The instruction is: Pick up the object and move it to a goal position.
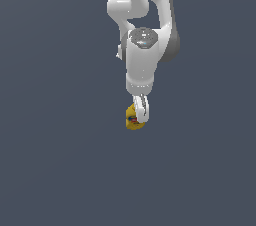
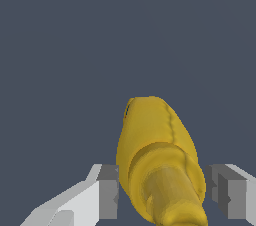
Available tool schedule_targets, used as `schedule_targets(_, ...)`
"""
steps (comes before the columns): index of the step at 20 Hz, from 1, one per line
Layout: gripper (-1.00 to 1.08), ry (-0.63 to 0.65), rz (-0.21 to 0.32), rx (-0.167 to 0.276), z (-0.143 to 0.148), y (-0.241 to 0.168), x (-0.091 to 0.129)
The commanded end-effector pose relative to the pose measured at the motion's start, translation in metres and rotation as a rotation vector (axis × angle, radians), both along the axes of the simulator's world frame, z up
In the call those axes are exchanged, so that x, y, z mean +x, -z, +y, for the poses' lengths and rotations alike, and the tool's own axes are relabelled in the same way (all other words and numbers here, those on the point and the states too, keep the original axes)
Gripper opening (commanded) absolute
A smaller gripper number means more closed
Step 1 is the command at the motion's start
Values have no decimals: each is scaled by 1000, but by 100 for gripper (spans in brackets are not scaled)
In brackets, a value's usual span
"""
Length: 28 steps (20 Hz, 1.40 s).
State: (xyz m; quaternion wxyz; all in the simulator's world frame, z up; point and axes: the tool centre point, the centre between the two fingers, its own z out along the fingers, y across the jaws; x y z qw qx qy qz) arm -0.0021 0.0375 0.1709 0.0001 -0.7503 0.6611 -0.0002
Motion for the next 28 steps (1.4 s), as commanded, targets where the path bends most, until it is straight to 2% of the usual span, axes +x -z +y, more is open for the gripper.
schedule_targets(1,-100,0,0,0,0,1,0)
schedule_targets(12,-100,0,0,0,2,-9,4)
schedule_targets(28,-100,0,1,0,20,-79,42)
